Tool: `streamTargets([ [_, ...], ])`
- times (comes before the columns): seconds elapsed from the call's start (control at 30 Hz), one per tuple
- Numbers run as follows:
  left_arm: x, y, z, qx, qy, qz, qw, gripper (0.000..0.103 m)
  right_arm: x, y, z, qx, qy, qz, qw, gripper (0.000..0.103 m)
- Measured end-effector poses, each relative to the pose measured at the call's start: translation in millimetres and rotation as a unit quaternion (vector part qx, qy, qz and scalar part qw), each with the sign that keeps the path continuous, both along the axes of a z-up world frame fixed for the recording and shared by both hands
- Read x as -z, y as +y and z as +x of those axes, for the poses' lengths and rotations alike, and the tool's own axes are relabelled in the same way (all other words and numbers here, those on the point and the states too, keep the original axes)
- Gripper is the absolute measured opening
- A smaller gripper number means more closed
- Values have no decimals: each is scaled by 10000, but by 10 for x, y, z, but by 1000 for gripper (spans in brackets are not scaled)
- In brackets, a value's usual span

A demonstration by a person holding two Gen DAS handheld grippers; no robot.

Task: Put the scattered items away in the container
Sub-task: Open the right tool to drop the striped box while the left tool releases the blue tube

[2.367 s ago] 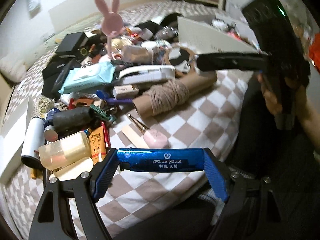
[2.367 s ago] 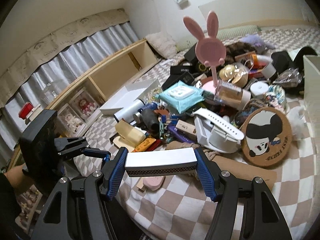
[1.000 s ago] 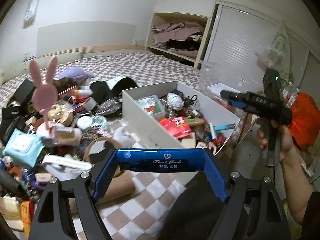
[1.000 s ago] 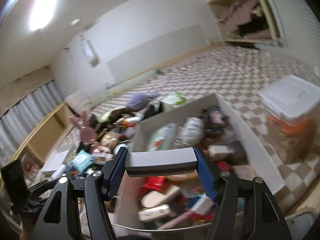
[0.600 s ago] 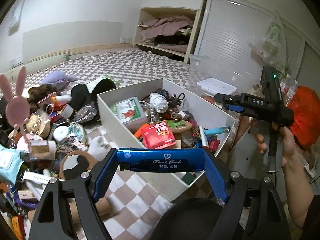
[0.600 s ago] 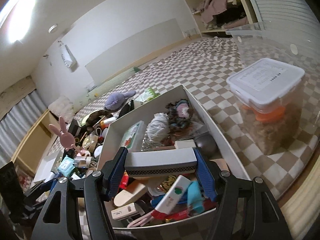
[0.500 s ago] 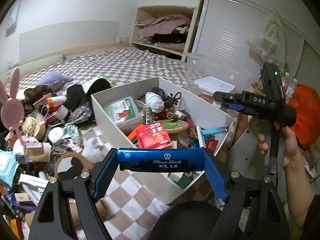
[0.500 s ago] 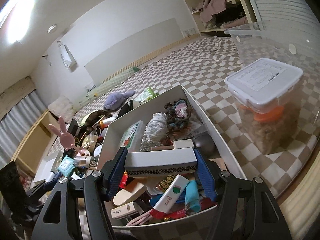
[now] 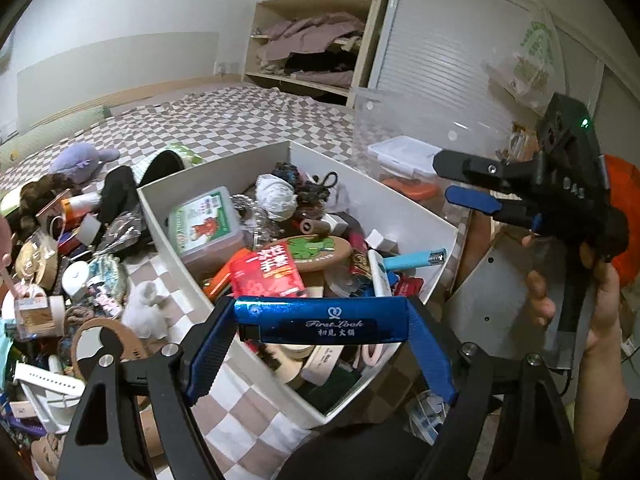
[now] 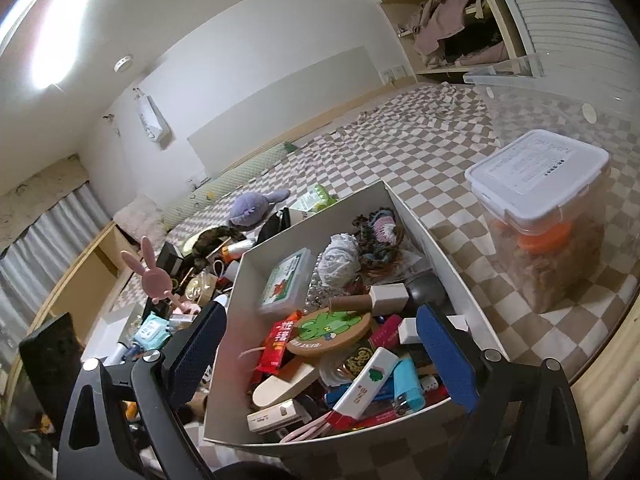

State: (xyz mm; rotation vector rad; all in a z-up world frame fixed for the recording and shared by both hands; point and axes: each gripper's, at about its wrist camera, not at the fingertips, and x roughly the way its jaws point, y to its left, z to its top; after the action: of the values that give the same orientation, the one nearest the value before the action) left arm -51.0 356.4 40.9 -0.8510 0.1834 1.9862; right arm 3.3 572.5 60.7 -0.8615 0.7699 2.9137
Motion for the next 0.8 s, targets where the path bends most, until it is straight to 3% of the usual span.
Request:
streamTargets([
  [0.3,120,348,-52,70,-92,-145,9998,83,4,53,40,57,75,15,10000,96],
  [0.37,152,376,-47,76,-92,-203,9997,83,6,70,39,36,87,-14,10000,96],
  [0.47,199,417,-41,85,-92,-289,9995,93,5,62,32,-7,72,17,10000,96],
  [0.8,202,390,5,43,-14,-303,9995,93,0,62,52,-4,117,-26,9999,96],
])
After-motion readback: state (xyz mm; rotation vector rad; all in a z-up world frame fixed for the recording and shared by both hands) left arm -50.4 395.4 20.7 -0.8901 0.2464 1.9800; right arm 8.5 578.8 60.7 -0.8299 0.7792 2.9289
